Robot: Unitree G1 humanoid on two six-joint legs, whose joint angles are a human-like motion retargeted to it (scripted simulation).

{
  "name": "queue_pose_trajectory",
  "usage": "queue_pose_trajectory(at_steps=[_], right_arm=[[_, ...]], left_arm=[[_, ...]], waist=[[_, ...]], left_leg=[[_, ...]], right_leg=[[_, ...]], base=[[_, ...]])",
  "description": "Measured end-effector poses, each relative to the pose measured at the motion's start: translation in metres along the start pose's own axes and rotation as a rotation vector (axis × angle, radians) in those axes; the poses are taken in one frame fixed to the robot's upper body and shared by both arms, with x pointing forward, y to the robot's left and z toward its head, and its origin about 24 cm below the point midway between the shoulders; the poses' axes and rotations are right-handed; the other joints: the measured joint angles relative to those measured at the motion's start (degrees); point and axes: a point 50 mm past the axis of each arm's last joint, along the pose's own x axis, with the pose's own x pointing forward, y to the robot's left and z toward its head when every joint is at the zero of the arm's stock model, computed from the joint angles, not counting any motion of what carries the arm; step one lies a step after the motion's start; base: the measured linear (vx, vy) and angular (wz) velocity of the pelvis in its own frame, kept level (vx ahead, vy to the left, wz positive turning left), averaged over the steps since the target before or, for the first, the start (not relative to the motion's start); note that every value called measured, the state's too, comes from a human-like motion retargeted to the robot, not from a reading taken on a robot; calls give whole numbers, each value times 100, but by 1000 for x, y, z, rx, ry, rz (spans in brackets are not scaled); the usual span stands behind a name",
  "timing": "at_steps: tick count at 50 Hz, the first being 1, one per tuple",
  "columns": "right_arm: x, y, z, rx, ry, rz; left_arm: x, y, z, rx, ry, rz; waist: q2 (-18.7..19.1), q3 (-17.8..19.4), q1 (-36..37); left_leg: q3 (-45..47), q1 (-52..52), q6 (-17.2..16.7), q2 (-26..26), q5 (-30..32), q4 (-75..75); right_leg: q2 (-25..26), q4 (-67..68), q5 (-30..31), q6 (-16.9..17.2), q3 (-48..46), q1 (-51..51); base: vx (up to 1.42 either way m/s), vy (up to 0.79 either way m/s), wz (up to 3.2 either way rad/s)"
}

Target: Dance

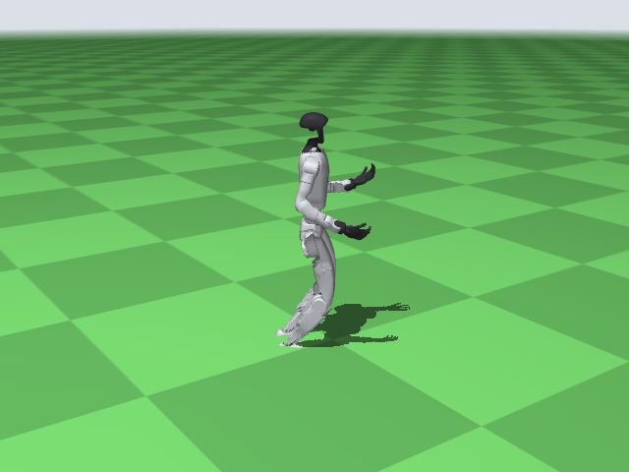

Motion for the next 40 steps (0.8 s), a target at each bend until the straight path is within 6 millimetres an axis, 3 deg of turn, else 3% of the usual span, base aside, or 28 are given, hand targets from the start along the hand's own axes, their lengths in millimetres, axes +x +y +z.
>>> queue_pose_trajectory(at_steps=[7,12,15,19,25,32,40], right_arm=[[-3,-9,16,-39,-52,-29],[3,1,36,-143,-95,49],[9,13,44,-205,-104,134],[18,35,48,-262,-82,280],[24,61,51,-253,-57,445],[22,77,61,-241,-115,511],[20,85,78,-384,-226,515]], left_arm=[[35,-32,-2,24,-26,-193],[35,-25,-20,95,116,-191],[21,-2,-36,158,273,-107],[-17,39,-55,268,547,52],[-79,79,-58,386,835,252],[-115,83,-39,452,927,348],[-125,77,-17,538,982,315]], waist=[[248,44,-428],[314,170,-646],[253,277,-779],[87,423,-931],[-177,589,-937],[-428,532,-637],[-682,432,-200]], left_leg=[[106,-70,16,10,2,-67],[96,-147,47,-64,-4,-111],[107,-175,103,-172,-19,-178],[205,-202,185,-333,-32,-264],[485,-282,253,-470,-44,-255],[707,-282,437,-653,0,-586],[782,-115,557,-722,49,-871]], right_leg=[[169,-92,198,138,378,-209],[284,51,333,258,708,-472],[301,306,362,350,922,-710],[274,768,390,526,1175,-1077],[42,1523,351,746,1239,-1625],[-727,1752,139,731,1009,-1652],[-1161,1116,11,823,734,-1075]], base=[[-3,4,-62],[-8,4,-70],[-11,5,-66],[-12,4,-59],[-10,1,-60],[-2,-1,-56],[3,-8,-40]])
